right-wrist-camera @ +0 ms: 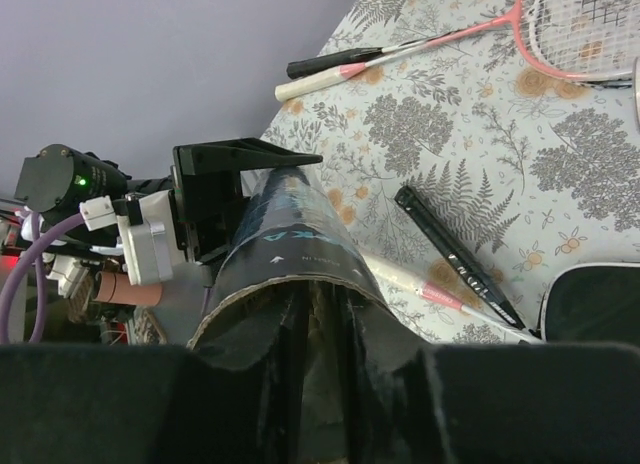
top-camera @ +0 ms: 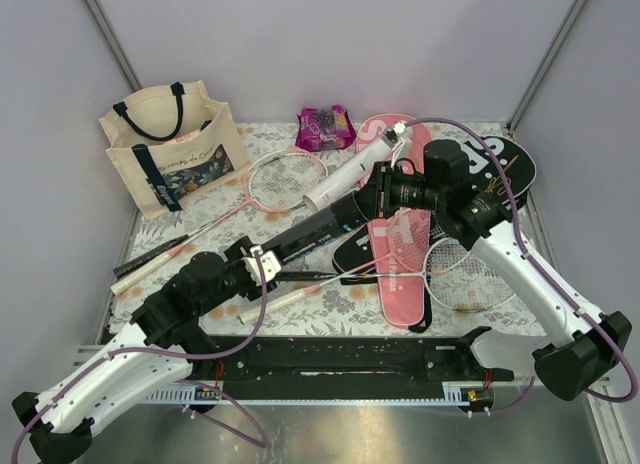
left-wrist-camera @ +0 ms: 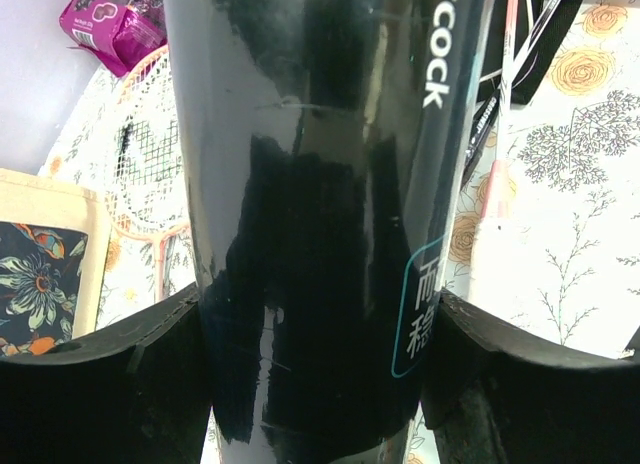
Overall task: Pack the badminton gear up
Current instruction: Place the shuttlecock at the shuttle tube.
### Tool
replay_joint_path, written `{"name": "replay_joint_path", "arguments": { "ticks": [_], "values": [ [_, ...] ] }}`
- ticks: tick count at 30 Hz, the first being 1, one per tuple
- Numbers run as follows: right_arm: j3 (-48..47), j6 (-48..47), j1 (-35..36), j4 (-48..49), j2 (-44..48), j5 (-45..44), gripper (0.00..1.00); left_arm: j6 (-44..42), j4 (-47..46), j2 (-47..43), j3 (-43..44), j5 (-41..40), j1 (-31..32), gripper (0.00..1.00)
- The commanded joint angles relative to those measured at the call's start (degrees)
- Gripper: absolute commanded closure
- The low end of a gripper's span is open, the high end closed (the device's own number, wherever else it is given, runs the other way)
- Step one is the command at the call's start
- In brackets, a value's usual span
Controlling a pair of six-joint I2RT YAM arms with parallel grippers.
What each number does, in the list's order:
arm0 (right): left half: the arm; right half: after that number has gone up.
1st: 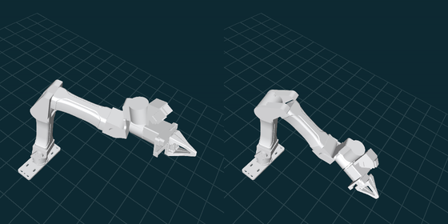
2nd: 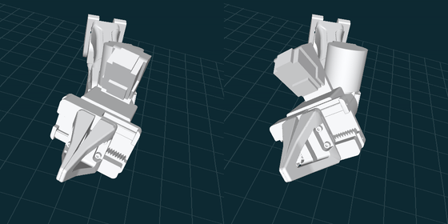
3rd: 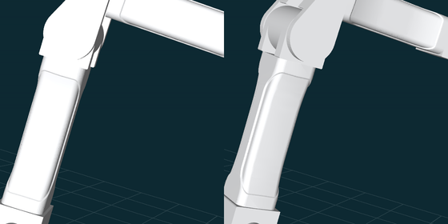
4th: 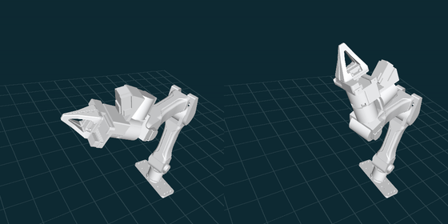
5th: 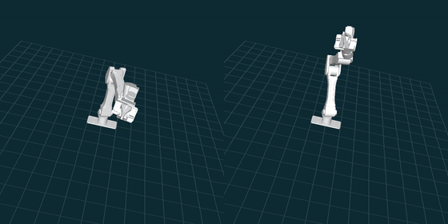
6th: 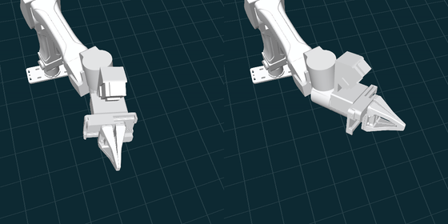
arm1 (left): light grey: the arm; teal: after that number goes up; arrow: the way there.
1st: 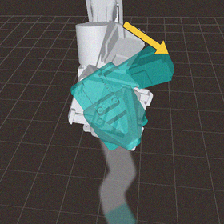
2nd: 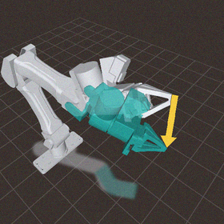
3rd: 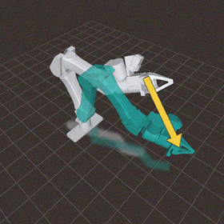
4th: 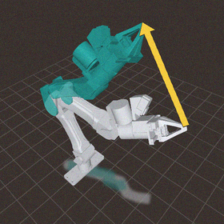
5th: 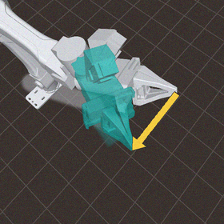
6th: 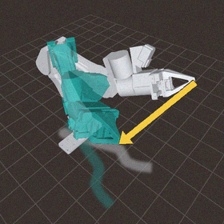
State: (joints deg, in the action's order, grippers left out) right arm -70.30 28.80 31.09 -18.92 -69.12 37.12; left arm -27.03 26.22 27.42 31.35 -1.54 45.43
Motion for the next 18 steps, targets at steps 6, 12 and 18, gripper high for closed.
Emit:
{"name": "replay_joint_path", "arguments": {
  "ticks": [6, 12, 18],
  "values": [
    [-13.5, -5.7, 1.3, -15.7, -0.9, -5.7, 0.39, 0.0, -14.8, -4.7, -3.0, 2.8, 0.4, 0.58],
    [-13.1, -5.2, -3.3, -17.5, 1.7, -7.0, 0.37, -0.8, -12.8, -4.2, -2.6, -0.3, 0.4, 0.58],
    [-11.3, -0.2, -6.0, -11.9, 4.6, -10.6, 0.38, -0.5, -14.7, -5.4, -3.5, -0.4, 0.4, 0.57]
  ]
}}
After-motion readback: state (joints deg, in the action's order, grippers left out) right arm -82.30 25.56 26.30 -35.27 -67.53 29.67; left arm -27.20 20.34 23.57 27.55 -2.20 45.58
